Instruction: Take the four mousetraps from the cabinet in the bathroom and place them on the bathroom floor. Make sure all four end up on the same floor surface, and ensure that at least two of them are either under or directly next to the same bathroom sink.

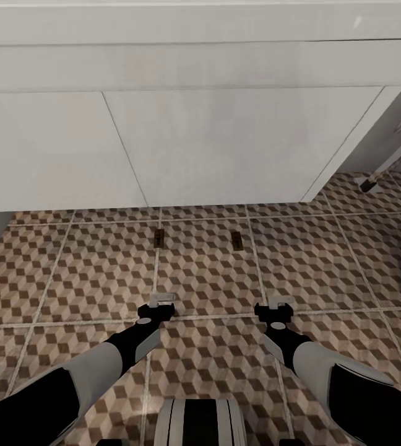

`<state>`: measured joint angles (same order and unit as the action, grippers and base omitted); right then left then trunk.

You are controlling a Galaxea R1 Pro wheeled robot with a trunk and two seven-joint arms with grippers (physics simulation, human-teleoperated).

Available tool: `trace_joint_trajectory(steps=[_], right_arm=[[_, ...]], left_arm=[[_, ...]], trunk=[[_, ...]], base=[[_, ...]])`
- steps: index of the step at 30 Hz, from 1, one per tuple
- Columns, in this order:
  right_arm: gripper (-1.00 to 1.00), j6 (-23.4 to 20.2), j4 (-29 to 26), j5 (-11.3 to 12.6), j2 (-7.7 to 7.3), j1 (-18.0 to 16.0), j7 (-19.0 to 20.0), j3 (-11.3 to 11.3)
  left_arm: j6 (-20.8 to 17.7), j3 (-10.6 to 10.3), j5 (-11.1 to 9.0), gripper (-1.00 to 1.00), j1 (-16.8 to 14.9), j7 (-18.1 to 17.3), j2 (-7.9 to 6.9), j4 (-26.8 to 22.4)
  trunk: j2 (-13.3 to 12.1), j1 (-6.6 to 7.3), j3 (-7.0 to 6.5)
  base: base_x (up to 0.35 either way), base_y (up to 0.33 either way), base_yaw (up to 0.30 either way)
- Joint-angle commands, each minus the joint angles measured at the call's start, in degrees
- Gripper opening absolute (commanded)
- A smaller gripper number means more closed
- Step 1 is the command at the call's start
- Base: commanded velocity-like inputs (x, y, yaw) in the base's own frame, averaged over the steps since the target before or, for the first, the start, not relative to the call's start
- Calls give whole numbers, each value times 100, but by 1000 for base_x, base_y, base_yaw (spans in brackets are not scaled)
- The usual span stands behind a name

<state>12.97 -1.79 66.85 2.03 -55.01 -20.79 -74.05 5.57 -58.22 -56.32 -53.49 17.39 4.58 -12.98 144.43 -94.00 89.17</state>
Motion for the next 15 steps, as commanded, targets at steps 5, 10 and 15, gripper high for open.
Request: trace_joint_trajectory(steps=[5,10,15], right_arm=[[100,13,-7,56,1,-1,-22,-48],[100,13,-7,56,0,-1,-22,-48],[100,13,-7,56,1,-1,-22,-48]], left_arm=[[21,-44,-56,100,-4,28,-1,-3],[16,-29,-72,100,-4,34,-1,-3],[14,-24,-79,100,0,36,-1,-3]], trunk=[[0,3,-19],[-7,16,-130],[-14,29,-241]], base=[[0,0,0],[0,0,0],[0,0,0]])
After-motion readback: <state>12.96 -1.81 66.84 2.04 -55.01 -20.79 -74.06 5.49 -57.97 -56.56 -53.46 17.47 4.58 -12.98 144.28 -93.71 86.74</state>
